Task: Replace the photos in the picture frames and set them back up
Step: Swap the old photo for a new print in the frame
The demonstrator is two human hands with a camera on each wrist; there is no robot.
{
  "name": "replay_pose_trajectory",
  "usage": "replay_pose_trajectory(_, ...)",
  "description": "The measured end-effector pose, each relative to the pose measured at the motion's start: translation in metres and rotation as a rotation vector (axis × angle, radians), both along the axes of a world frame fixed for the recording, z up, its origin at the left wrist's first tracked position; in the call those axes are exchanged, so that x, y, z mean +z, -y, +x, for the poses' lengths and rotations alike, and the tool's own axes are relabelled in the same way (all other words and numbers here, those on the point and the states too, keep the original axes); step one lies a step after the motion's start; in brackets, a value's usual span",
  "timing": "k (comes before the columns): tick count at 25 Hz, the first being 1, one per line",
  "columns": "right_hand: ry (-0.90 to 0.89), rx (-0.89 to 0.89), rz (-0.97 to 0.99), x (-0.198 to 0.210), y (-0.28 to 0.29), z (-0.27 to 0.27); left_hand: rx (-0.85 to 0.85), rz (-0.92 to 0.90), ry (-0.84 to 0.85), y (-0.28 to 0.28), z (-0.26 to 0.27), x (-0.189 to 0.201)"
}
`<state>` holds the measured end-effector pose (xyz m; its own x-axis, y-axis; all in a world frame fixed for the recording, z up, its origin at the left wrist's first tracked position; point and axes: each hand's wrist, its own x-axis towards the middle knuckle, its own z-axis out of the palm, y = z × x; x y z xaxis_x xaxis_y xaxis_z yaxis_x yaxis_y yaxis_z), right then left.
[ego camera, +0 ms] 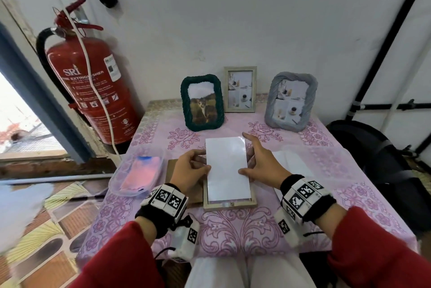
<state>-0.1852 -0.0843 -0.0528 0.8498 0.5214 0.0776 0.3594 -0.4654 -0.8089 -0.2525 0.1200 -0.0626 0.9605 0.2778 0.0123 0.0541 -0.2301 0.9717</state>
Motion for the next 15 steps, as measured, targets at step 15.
replay_pose_trajectory(15,0.005,-0.023,-0.193,-0.017,-0.001,0.008,-0.031,0.41,-0.193,-0.008,0.004,-0.02)
